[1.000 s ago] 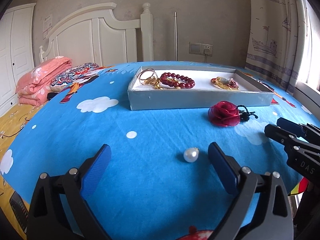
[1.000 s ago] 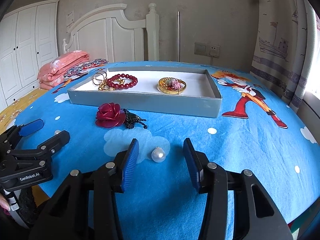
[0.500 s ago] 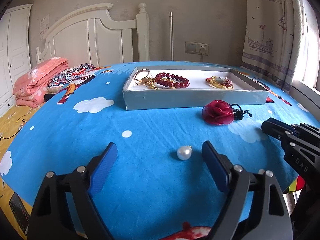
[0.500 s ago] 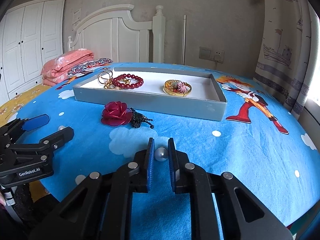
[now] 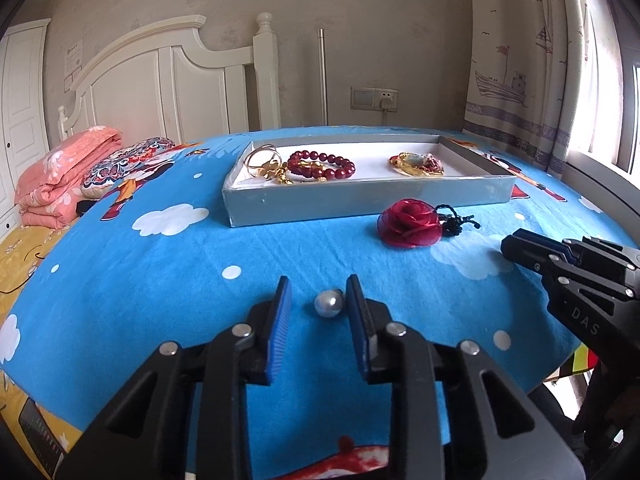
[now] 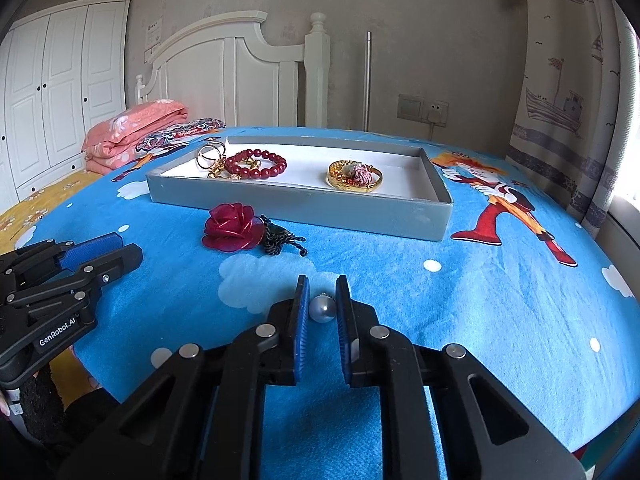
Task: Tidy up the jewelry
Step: 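Grasp one white pearl with the right tool while the left tool grasps the other pearl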
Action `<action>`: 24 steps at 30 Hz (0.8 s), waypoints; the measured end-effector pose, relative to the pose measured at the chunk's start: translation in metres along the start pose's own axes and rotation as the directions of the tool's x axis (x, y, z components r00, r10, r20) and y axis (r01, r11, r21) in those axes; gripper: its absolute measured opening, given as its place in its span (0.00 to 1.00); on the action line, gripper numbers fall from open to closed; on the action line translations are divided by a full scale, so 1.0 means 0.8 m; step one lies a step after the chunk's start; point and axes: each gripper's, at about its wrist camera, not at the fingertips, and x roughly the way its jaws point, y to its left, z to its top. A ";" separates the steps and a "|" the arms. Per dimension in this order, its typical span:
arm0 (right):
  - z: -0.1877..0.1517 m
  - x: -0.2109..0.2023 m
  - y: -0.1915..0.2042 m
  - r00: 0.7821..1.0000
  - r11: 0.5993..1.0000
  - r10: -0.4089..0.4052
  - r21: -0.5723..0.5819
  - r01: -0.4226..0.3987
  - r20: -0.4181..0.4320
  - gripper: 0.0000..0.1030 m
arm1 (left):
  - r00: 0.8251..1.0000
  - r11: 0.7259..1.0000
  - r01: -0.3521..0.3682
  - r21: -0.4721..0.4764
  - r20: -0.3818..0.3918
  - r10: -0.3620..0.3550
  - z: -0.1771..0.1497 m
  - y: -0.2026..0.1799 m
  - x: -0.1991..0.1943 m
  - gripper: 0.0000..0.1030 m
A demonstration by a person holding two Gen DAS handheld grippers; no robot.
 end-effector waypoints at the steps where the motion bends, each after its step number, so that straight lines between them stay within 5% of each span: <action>1: 0.000 0.000 0.000 1.000 1.000 0.001 0.000 -0.001 0.000 0.13 | 1.000 1.000 0.001 0.006 0.000 -0.001 0.000 -0.002 0.000 0.23; 4: 0.000 0.000 0.000 1.000 1.000 0.000 0.001 0.000 0.001 0.13 | 1.000 1.000 0.004 0.000 -0.002 -0.004 0.001 -0.002 0.001 0.23; 6: 0.000 -0.001 0.000 1.000 1.000 0.000 0.001 0.000 0.002 0.13 | 1.000 1.000 0.012 0.004 -0.003 -0.012 0.001 -0.003 0.002 0.13; 24: 0.024 -0.021 0.010 0.998 1.000 0.017 -0.011 -0.016 0.056 0.13 | 0.999 1.000 -0.010 0.004 0.048 0.010 0.020 0.000 -0.014 0.13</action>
